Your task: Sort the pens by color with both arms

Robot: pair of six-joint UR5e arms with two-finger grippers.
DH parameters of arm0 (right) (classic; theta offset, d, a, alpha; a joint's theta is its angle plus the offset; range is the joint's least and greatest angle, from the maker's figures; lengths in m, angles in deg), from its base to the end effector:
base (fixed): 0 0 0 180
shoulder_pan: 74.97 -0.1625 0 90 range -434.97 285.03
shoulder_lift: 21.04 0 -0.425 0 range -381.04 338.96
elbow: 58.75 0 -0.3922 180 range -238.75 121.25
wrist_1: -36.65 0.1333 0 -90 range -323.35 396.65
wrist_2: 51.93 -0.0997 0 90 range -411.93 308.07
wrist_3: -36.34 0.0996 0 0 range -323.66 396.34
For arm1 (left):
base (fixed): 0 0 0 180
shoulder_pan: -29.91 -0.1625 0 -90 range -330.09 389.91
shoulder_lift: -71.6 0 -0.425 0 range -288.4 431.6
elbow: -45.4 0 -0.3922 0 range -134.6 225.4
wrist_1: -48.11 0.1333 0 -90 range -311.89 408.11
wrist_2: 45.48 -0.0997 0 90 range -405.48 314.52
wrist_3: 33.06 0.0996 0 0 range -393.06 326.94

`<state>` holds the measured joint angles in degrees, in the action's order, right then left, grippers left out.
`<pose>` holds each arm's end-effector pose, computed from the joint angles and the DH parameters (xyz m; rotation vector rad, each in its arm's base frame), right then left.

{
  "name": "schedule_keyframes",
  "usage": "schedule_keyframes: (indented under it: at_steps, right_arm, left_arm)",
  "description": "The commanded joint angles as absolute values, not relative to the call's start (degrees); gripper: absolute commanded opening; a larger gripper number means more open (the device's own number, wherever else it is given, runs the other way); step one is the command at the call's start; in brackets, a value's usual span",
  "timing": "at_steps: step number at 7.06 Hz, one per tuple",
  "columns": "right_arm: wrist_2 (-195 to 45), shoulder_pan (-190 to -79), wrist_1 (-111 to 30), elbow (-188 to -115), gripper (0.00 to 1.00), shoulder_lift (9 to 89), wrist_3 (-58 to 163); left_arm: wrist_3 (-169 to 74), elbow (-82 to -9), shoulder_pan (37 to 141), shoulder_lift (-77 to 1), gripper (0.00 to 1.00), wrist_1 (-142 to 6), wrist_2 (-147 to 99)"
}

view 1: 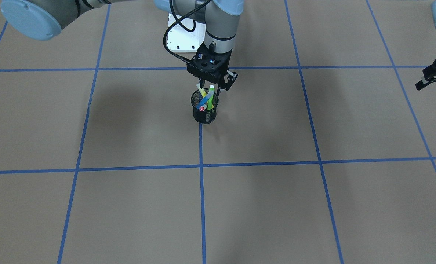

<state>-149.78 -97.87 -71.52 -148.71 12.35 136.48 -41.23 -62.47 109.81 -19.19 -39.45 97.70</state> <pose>-0.6078 -0.3867 0.0845 -0.0573 -0.6873 0.5080 0.0332 -0.4917 0.4914 0.1128 0.9521 0.1624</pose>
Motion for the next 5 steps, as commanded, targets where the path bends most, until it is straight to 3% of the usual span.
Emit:
schedule_keyframes:
  at_steps: [1, 5]
  right_arm:
    - [-149.58, -98.00, -71.01, -148.48, 0.56, 12.35, 136.27]
    - [-149.40, -98.09, -71.10, -145.86, 0.53, 12.44, 135.65]
  left_arm:
    - [-41.23, -62.62, 109.81, -19.10, 0.99, -39.43, 97.70]
    - [-41.23, -62.53, 109.81, -19.10, 0.99, -39.43, 97.70]
